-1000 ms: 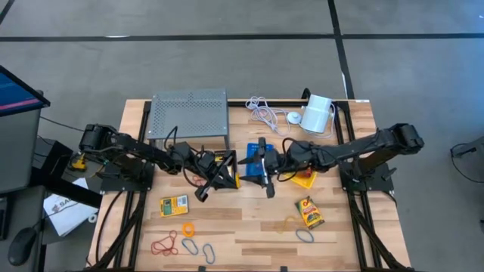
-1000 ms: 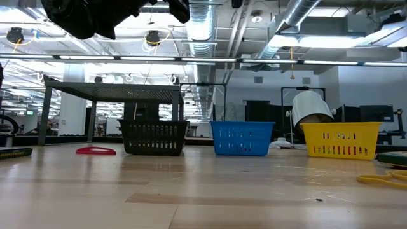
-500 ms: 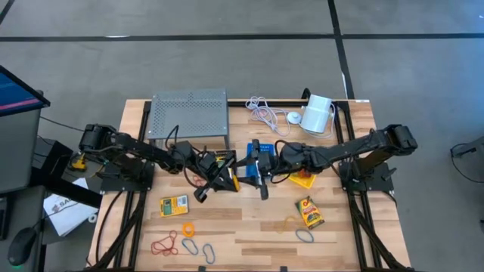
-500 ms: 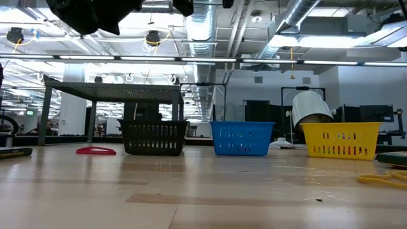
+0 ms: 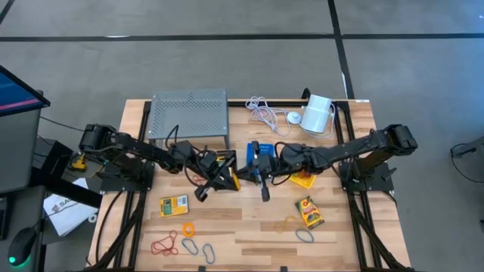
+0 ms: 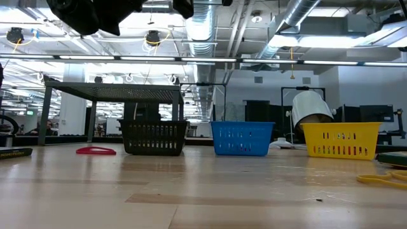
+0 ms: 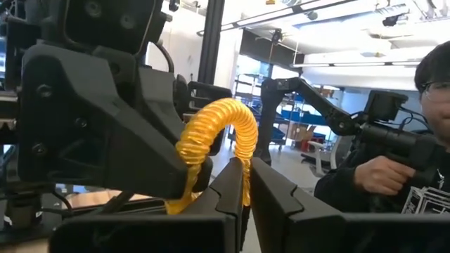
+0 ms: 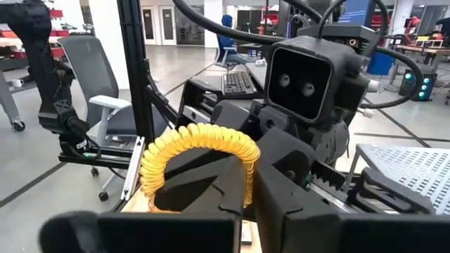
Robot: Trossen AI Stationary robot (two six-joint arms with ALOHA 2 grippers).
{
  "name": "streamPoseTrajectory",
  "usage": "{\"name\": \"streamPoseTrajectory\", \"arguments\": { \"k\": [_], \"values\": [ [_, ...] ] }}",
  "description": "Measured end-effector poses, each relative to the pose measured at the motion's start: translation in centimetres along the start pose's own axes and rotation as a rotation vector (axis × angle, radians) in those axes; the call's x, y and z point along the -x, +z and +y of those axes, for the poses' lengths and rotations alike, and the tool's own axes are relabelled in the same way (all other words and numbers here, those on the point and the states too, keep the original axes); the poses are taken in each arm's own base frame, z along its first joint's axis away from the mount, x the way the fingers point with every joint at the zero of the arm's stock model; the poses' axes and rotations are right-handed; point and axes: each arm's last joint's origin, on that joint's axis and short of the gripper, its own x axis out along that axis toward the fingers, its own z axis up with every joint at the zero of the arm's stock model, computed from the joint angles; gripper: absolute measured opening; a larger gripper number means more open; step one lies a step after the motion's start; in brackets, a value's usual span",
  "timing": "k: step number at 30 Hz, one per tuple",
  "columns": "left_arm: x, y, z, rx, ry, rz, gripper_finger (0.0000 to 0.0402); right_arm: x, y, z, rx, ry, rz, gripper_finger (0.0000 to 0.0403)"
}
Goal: Pick & Place Office Desk Supplies
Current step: Put the yellow stretchable key holder into the yellow basket
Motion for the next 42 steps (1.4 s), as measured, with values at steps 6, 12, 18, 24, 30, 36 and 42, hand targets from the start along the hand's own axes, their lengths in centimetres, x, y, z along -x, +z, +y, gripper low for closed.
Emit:
{"name": "streamPoseTrajectory", "arguments": {
  "k": [6, 12, 18, 24, 30, 36, 42],
  "values": [
    [0.0, -0.1, 0.1, 0.033, 0.041, 0.001, 0.0015, 0.0, 0.0, 0.2, 0.0, 0.005, 0.0, 0.0003],
    [0.0, -0.1, 0.2, 0.054, 0.049, -0.001, 0.0048, 0.4, 0.4, 0.3, 0.0, 0.005, -0.006, 0.0001],
    [0.0, -0.1, 0.2, 0.064, 0.054, -0.003, 0.0096, 1.1, 1.2, 0.3, 0.0, 0.009, -0.01, 0.0001],
    [0.0, 0.0, 0.2, 0.079, 0.056, -0.005, 0.0138, 1.2, 1.2, 0.5, 0.001, 0.015, -0.001, 0.0],
    [0.1, 0.1, 0.3, 0.087, 0.058, -0.016, 0.0176, 1.2, 1.2, 0.8, -0.001, 0.025, -0.002, 0.0],
    [0.1, 0.3, 0.3, 0.094, 0.052, -0.032, 0.0196, 1.2, 1.2, 1.2, -0.004, 0.032, -0.002, 0.0],
    [0.3, 0.2, 0.6, 0.105, 0.064, -0.025, 0.0205, 1.2, 1.2, 1.3, -0.006, 0.038, 0.004, 0.0]
  ]
}}
